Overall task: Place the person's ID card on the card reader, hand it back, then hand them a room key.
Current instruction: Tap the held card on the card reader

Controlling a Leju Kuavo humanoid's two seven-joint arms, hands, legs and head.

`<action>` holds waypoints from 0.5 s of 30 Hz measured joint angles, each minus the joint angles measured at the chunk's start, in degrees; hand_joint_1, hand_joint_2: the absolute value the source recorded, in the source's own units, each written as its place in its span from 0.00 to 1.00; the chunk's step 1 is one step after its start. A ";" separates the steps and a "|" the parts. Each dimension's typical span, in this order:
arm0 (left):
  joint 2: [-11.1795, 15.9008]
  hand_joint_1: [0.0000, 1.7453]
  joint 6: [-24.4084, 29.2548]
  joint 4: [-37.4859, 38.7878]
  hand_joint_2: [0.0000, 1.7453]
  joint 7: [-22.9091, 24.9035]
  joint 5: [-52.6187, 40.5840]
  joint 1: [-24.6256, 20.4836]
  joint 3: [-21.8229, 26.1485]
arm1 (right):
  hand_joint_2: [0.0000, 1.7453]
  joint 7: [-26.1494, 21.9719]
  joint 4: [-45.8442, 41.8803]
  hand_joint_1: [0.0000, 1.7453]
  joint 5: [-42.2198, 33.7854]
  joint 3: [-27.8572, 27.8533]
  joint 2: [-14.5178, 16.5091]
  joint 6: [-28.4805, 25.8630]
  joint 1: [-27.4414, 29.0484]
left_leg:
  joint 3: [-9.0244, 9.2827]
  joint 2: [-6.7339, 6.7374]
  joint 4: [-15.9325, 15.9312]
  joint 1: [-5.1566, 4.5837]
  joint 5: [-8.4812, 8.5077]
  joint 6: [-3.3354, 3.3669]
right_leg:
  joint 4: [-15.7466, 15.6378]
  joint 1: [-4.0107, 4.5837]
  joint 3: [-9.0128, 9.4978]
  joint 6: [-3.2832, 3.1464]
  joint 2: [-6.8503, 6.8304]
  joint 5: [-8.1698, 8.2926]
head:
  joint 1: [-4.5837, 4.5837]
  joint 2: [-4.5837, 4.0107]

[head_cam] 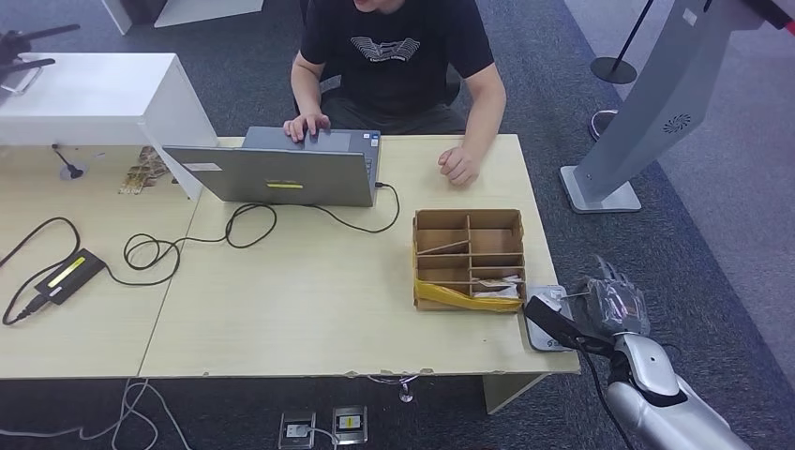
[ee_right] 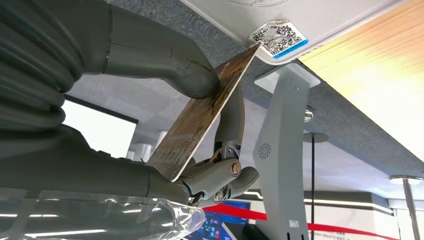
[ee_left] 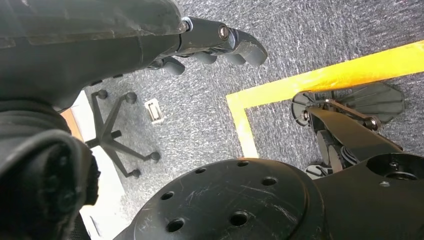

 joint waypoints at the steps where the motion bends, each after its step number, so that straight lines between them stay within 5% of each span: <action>1: 0.00 0.00 0.00 0.00 0.00 0.00 0.00 0.00 0.00 | 1.00 -0.09 0.07 1.00 -0.17 0.01 0.00 0.01 -0.03 | 0.01 0.00 0.00 0.00 0.00 0.00 | 0.00 0.00 0.01 0.00 0.00 0.00 | 0.00 0.00; 15: -0.01 0.00 0.00 0.00 0.00 0.00 0.42 0.00 0.00 | 1.00 -0.25 1.27 1.00 -1.81 0.38 0.04 -0.24 -0.36 | 0.05 0.05 0.00 0.00 0.00 0.00 | 0.00 0.00 0.03 0.00 0.05 0.00 | -0.01 0.00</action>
